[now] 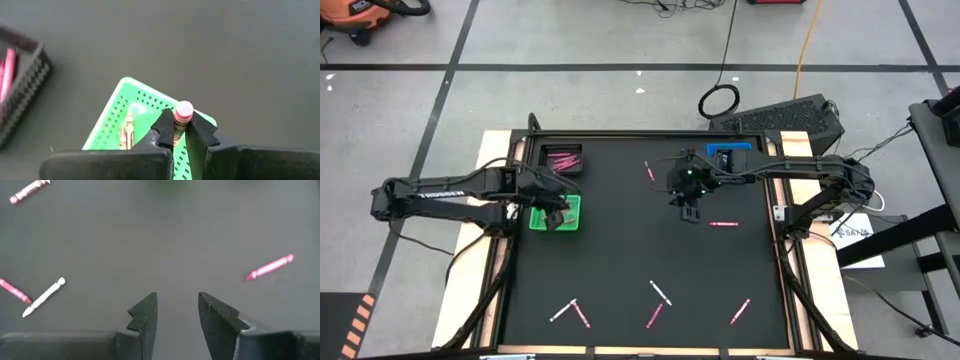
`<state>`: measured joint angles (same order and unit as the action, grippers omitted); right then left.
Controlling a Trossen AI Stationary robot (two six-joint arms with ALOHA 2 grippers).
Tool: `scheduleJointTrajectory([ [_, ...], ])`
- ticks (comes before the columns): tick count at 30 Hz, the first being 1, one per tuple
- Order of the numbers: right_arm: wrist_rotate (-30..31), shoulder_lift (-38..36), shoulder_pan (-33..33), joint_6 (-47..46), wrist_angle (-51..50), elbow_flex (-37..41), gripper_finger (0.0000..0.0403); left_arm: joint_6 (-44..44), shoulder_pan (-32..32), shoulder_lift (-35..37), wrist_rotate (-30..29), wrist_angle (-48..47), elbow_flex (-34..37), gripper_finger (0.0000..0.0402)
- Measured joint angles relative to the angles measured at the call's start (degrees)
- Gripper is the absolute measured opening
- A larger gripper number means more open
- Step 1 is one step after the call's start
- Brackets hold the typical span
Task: Sort crayons
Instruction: Put the pink crayon into the green bin
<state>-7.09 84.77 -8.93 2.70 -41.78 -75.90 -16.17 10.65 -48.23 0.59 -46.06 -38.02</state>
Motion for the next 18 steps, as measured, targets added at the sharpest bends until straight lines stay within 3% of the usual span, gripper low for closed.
scheduleJointTrajectory([
  [8,0.02,0.00,0.00,-0.46,-2.43,0.00,0.0130,-13.37,0.00,-2.69,0.45,-6.06,0.00,0.0018],
  [18,0.02,0.00,0.00,-0.48,-5.69,0.00,0.0130,-13.14,0.00,-9.35,-1.31,-8.96,-0.01,0.0018],
])
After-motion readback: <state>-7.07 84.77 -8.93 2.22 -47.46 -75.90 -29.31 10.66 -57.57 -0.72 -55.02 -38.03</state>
